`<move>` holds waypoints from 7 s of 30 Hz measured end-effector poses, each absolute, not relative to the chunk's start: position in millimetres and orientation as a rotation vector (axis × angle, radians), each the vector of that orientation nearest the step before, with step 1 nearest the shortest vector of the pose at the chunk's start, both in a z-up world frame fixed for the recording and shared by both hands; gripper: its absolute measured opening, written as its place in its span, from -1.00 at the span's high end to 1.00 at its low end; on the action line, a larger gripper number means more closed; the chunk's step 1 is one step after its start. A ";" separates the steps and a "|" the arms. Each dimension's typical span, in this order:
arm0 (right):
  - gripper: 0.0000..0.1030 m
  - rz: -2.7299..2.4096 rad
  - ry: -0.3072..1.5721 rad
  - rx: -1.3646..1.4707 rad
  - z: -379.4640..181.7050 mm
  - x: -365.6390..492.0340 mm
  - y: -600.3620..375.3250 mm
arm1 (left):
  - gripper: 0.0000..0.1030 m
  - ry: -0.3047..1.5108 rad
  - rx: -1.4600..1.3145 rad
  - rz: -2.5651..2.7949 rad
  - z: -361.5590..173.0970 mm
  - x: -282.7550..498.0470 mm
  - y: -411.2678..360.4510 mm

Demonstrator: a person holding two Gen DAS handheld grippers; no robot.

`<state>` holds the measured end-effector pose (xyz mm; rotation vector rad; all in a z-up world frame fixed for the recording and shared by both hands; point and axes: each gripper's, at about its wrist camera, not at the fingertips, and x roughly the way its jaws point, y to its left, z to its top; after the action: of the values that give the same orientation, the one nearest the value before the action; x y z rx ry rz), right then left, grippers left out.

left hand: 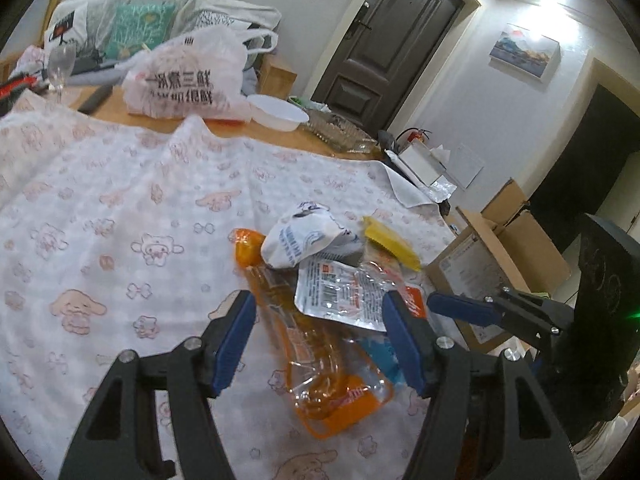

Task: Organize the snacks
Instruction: 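Return both tools to the snack pile, then grasp the orange-labelled pouch with the left tool while the right tool grasps the seaweed pack, then carry the pouch and seaweed pack into the box and open both tools, then move both tools back over the remaining snacks toward the blue cracker pack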

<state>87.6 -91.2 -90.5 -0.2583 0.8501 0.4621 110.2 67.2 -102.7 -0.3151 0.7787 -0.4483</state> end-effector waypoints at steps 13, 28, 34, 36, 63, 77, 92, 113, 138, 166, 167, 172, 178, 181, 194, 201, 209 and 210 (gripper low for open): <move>0.11 0.380 0.826 -0.181 -111.7 82.3 -105.1 | -0.09 0.851 -0.325 -0.533 -121.0 119.3 42.4; 0.10 0.176 0.769 -0.053 -129.3 26.3 -143.3 | 0.08 0.889 -0.381 -0.544 -132.7 128.8 15.4; 0.09 0.048 0.780 -0.044 -143.1 29.9 -161.7 | 0.68 0.871 -0.411 -0.558 -132.5 131.4 15.3; 0.09 0.043 0.794 -0.030 -147.1 33.8 -167.5 | 0.74 0.866 -0.417 -0.562 -130.8 129.3 19.6; 0.10 0.073 0.786 -0.051 -153.8 41.4 -172.6 | -0.23 0.975 -0.287 -0.234 -137.2 129.2 81.3; 0.10 0.073 0.776 -0.063 -155.3 51.3 -173.7 | -0.44 0.966 -0.143 -0.107 -146.6 144.3 48.9; 0.29 0.118 0.784 -0.059 -147.1 34.3 -173.6 | -0.24 0.892 -0.161 -0.182 -122.0 115.4 50.2; 0.30 0.103 0.713 -0.079 -137.0 14.0 -172.1 | -0.24 0.834 -0.188 -0.345 -92.8 82.9 20.6; 0.29 0.413 0.430 -0.053 -4.2 -11.0 -147.6 | -0.24 0.600 -0.134 -0.432 27.2 36.3 9.4; 0.27 0.168 0.573 -0.034 -35.0 31.6 -355.4 | -0.25 0.876 0.061 -0.686 -0.5 129.7 -260.7; 0.27 0.168 0.577 -0.029 -35.8 32.7 -356.0 | -0.26 0.878 0.062 -0.683 -1.9 132.2 -259.8; 0.26 0.164 0.584 -0.016 -36.5 33.9 -356.4 | -0.33 0.881 0.047 -0.664 -3.8 135.4 -250.9; 0.26 0.156 0.578 -0.035 -29.9 30.2 -349.2 | -0.33 0.856 0.026 -0.665 2.3 130.2 -236.1; 0.26 0.158 0.571 -0.046 -24.7 26.4 -342.0 | -0.34 0.831 0.009 -0.659 10.0 123.7 -220.3; 0.25 0.337 0.523 -0.094 9.4 5.7 -243.5 | -0.40 0.698 -0.120 -0.530 38.9 82.4 -85.7; 0.11 0.441 0.575 -0.160 -3.2 7.4 -163.8 | -0.45 0.676 -0.153 -0.453 18.5 67.6 -14.1; 0.10 0.488 0.689 -0.228 -45.5 30.9 -104.7 | -0.46 0.766 -0.172 -0.399 -39.7 80.0 32.6; 0.10 0.486 0.709 -0.233 -53.0 36.4 -100.6 | -0.46 0.779 -0.169 -0.389 -47.4 83.4 35.9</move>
<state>36.4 -100.6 -53.0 -0.2328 0.7088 0.4858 83.4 35.9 -47.4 -0.1692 0.7786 -0.3894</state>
